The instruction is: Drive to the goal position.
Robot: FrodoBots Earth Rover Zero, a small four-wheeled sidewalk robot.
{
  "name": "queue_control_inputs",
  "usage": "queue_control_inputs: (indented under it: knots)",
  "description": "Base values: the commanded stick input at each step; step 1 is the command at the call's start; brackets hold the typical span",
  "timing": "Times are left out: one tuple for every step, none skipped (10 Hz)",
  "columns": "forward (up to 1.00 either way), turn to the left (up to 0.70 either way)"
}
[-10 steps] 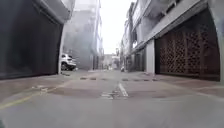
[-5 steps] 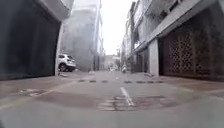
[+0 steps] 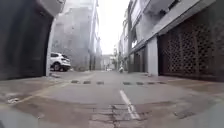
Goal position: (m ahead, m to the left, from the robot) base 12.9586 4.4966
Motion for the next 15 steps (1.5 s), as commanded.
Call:
queue_control_inputs:
  knots:
    - [1.00, 0.00]
    - [1.00, 0.00]
    - [1.00, 0.00]
    - [1.00, 0.00]
    - [1.00, 0.00]
    - [1.00, 0.00]
    - [1.00, 0.00]
    - [1.00, 0.00]
    - [1.00, 0.00]
    - [1.00, 0.00]
    - [1.00, 0.00]
    - [1.00, 0.00]
    - [1.00, 0.00]
    - [1.00, 0.20]
    - [1.00, 0.40]
